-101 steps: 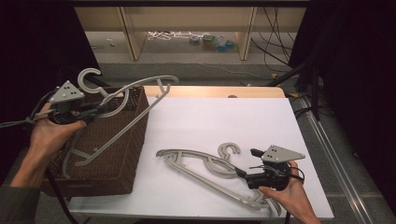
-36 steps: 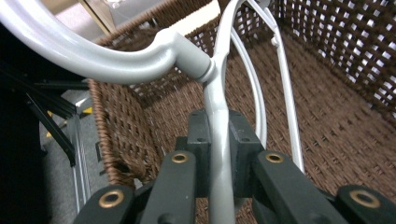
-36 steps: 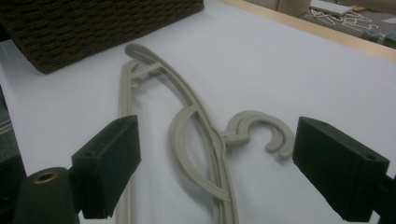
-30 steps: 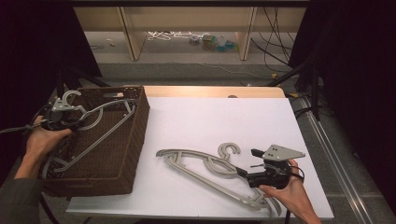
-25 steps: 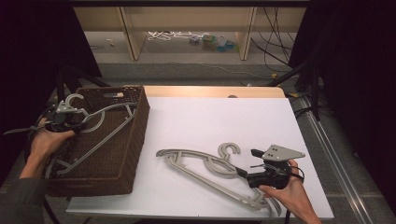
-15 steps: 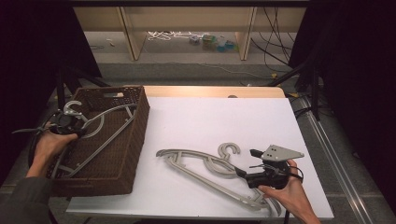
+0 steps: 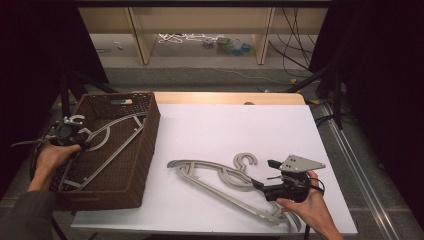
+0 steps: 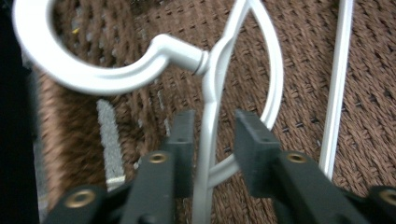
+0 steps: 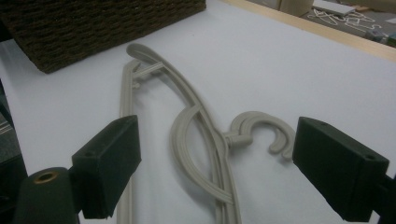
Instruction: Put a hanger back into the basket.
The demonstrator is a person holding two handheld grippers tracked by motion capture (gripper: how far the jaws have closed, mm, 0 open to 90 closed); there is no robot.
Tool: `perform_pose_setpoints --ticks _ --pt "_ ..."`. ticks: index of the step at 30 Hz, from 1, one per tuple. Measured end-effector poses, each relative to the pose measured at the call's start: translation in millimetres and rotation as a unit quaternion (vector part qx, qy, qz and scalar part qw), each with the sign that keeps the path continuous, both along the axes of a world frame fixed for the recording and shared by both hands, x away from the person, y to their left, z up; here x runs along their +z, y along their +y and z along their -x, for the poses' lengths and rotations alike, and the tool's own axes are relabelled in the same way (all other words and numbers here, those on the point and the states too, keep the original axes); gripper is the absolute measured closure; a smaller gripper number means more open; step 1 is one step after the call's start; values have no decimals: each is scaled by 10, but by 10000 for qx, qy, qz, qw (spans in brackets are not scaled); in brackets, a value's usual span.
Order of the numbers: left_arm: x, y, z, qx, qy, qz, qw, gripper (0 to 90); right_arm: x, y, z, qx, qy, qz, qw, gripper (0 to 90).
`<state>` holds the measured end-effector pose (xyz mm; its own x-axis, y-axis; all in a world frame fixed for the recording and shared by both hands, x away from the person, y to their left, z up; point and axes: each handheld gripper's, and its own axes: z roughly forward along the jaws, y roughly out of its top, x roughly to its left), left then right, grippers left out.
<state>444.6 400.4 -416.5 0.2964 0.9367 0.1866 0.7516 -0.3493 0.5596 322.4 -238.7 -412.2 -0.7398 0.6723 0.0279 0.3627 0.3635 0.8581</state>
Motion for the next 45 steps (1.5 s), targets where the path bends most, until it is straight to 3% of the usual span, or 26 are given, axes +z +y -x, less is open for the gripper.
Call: perform_pose_setpoints --ticks 2,3,5,6,9,11,12,13,14,15,16,17,18,19,21,22,24,30,31,33,35,37,39,40,41,45 --pt "38 -2 18 257 -76 60 9996 516 -2 -6 -3 -25 14 4 10000 162" --pt "69 20 3 130 -165 64 9998 494 -1 -8 -5 -31 13 0 10000 162" --pt "92 5 18 291 -200 119 9993 423 1 -8 -5 -37 7 -10 10000 162" --pt "167 -58 74 576 -324 358 9972 392 8 -14 1 -49 21 12 10000 162" --pt "263 -100 130 566 -466 505 9960 349 1 -15 -7 -23 3 -19 10000 161" --pt "404 -189 232 639 -791 813 9915 328 -3 -6 -9 -49 -13 -62 10000 162" --pt "454 -205 250 425 -985 907 9901 314 7 -12 3 -65 18 15 10000 162" --pt "454 -205 250 425 -985 907 9901 294 7 -12 3 -65 18 15 10000 162" --pt "496 -275 310 687 -1102 1080 9856 294 4 -10 6 -59 23 15 10000 162" --pt "565 -346 378 514 -1322 1273 9817 245 -5 0 -1 -78 -33 -53 9999 162" --pt "565 -346 378 514 -1322 1273 9817 244 -3 1 -1 -81 -31 -76 9999 162" --pt "598 -398 422 409 -1455 1416 9783 244 -3 1 -1 -81 -31 -76 9999 162" --pt "651 -504 514 225 -1672 1689 9711 212 -7 -6 -1 -106 -42 -58 9999 161" --pt "676 -564 570 187 -1816 1798 9666 208 -10 -9 -3 -120 -34 -63 9999 162" --pt "702 -625 624 93 -1893 1829 9647 209 -13 -16 -7 -148 -44 -72 9999 162" --pt "739 -757 720 -175 -2067 1930 9590 193 -16 -27 -15 -177 -23 -76 9998 162" --pt "764 -918 823 -433 -2185 2128 9514 188 -26 -30 -13 -206 -10 -44 9998 162" --pt "808 -1332 1051 -1102 -2363 2326 9370 177 -46 -35 -22 -212 65 5 9998 162" --pt "808 -1332 1051 -1102 -2363 2326 9370 177 -46 -35 -22 -212 65 5 9998 162" --pt "778 -1547 1140 -1316 -2341 2643 9263 177 -57 -36 -31 -204 82 12 9998 161" --pt "743 -1660 1163 -1482 -2352 2691 9221 177 -62 -37 -29 -226 87 5 9997 161" --pt "717 -1739 1177 -1610 -2335 2649 9216 178 -63 -37 -29 -229 87 -16 9997 162" --pt "696 -1784 1183 -1641 -2357 2700 9190 178 -65 -32 -25 -220 127 -54 9997 162" --pt "657 -1857 1191 -1762 -2386 2713 9157 178 -67 -32 -23 -213 133 -68 9997 162" --pt "657 -1857 1191 -1762 -2386 2713 9157 178 -67 -32 -23 -213 133 -68 9997 162" --pt "522 -2000 1205 -2120 -2514 2731 9040 175 -68 -37 -33 -180 124 -105 9997 162"
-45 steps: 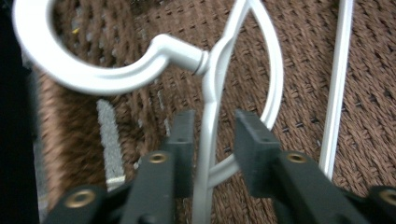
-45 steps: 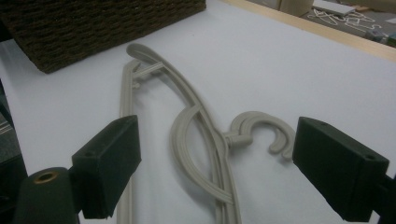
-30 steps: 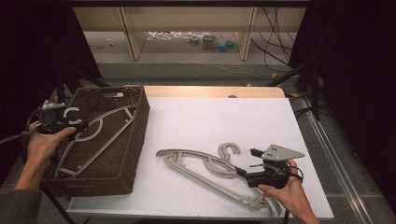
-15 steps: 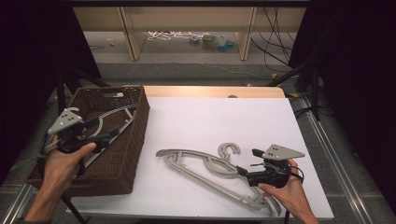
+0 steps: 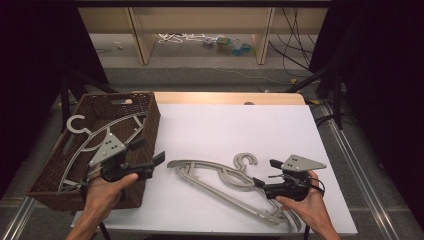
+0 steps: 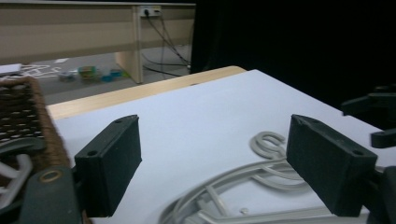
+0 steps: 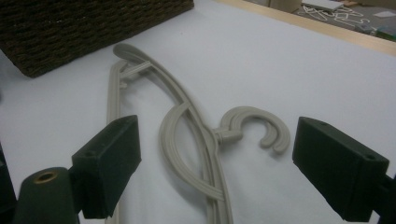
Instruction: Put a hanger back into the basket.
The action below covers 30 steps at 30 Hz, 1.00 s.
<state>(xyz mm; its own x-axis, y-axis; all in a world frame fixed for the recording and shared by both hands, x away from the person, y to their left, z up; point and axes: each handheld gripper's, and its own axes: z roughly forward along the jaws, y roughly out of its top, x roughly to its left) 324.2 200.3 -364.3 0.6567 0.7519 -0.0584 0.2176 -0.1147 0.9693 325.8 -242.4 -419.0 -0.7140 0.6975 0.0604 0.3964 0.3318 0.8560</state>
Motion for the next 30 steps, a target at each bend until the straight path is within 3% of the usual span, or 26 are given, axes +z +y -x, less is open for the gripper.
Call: perform_pose_setpoints --ticks 3,10,13,18,22,25,26,29,30 --pt "-115 -95 49 -134 67 316 9994 158 -3 0 5 -4 10 12 10000 162" --pt "-288 -198 149 -293 38 384 9988 159 -29 -6 8 31 -66 -21 10000 162" --pt "-356 -215 167 -308 -74 331 9990 158 -33 -5 2 35 -25 -66 10000 162" --pt "-483 -207 196 -229 -35 342 9991 158 -35 7 11 22 -47 -50 10000 163" --pt "-561 -207 254 -240 -175 261 9992 158 -41 14 24 69 -34 -34 10000 164" --pt "-672 -253 318 -281 -85 33 9996 158 -30 5 21 46 -42 -51 10000 163" --pt "-681 -267 323 -272 8 101 9996 157 -31 6 21 44 -45 -54 10000 163" --pt "-674 -251 310 -292 -182 -9 9994 158 -38 14 25 81 -28 -12 10000 164" --pt "-680 -246 316 -265 -140 39 9995 158 -40 17 26 99 -9 1 10000 165"
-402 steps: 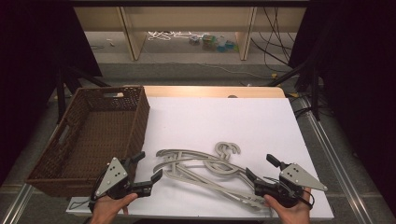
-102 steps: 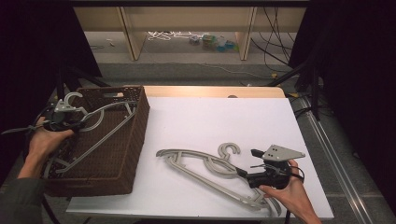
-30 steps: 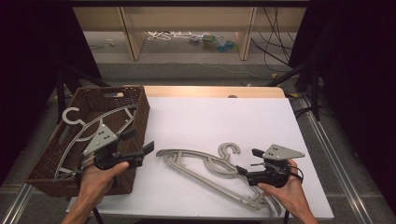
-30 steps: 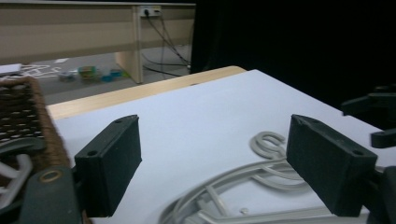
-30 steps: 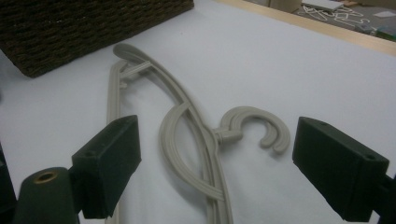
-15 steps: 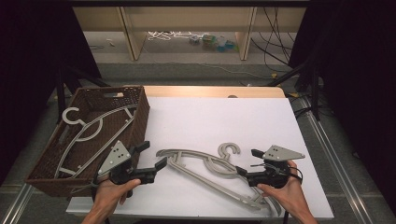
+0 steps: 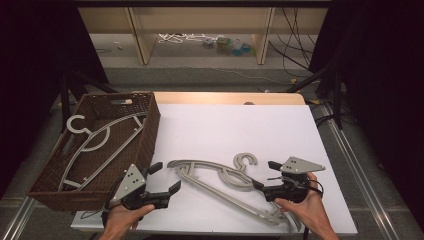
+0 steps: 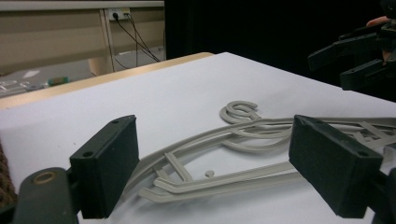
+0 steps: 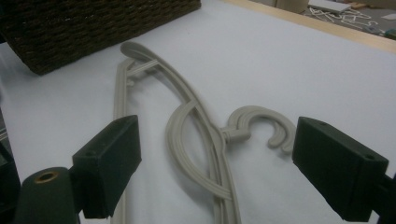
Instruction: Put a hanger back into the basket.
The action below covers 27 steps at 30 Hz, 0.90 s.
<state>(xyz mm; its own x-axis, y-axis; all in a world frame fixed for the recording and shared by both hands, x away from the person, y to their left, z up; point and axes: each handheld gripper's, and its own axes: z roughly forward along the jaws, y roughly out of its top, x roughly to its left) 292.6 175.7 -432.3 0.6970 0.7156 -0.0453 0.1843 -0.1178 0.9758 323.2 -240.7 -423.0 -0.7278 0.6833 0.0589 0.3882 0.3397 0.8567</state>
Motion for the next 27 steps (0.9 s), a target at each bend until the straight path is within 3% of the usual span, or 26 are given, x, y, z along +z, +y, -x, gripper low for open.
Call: perform_pose_setpoints --ticks 9,11,13,19,23,26,27 --pt "-20 -1 -26 -41 -53 -166 9998 158 -48 -19 -9 57 200 206 9996 188" --pt "-24 -15 -24 -102 -124 -117 9998 158 -60 -20 -17 84 253 320 9991 200" --pt "-26 -19 -1 -92 -41 -179 9998 158 -71 -23 -26 97 220 447 9987 215" --pt "-19 -17 -3 -98 -47 -119 9999 158 -107 -29 -62 149 445 591 9971 260" --pt "-27 -39 -7 -108 -11 -125 9999 158 -183 -44 -124 201 709 832 9938 274" --pt "-31 -39 -4 -121 4 -131 9998 159 -253 -41 -163 216 844 850 9926 304" --pt "-33 -36 -6 -120 5 -138 9998 158 -257 -43 -176 244 948 946 9907 334"
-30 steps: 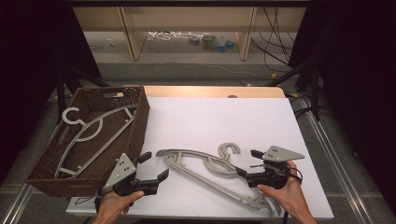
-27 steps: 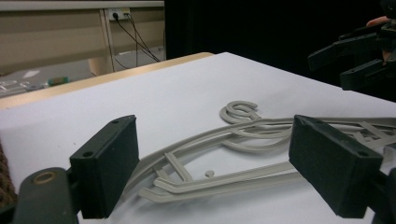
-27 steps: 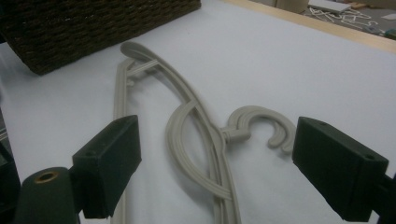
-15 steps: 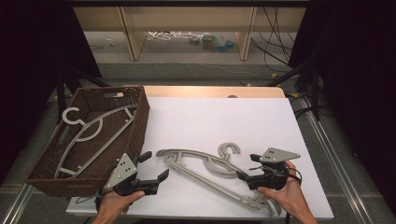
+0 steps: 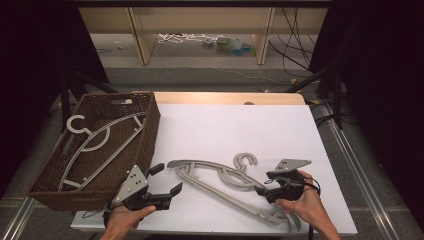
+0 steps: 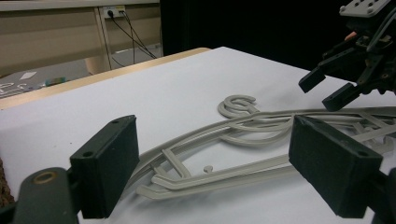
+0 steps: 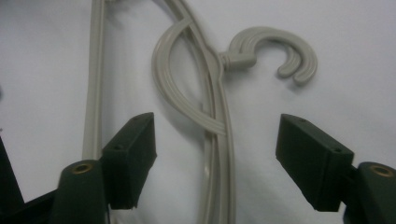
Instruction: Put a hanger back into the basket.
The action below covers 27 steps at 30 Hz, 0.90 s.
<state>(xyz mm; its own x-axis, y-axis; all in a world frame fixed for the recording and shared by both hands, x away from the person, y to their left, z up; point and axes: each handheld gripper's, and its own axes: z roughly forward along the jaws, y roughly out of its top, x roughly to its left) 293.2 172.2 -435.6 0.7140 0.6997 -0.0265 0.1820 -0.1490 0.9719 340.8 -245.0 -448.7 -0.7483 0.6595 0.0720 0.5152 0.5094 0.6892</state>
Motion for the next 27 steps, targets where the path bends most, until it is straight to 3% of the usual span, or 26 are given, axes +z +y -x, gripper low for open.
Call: perform_pose_setpoints --ticks 1,4,5,6,9,13,27 --pt "3 7 -5 9 -26 -27 10000 159 -17 6 -21 51 -16 8 10000 360" --pt "2 16 -6 47 17 38 10000 160 -37 36 -43 -23 319 111 9994 412" --pt "2 16 -6 47 17 38 10000 160 -73 39 -70 13 243 173 9996 419" --pt "0 21 -12 47 13 -3 10000 160 -76 37 -85 -8 423 245 9988 428" --pt "0 14 -12 45 13 13 10000 160 -115 34 -120 11 435 297 9986 449" --pt "0 12 -8 56 29 38 10000 164 -164 28 -144 4 738 329 9967 528" --pt "-13 3 -14 -27 75 -18 10000 166 -228 25 -228 64 1055 261 9941 709"
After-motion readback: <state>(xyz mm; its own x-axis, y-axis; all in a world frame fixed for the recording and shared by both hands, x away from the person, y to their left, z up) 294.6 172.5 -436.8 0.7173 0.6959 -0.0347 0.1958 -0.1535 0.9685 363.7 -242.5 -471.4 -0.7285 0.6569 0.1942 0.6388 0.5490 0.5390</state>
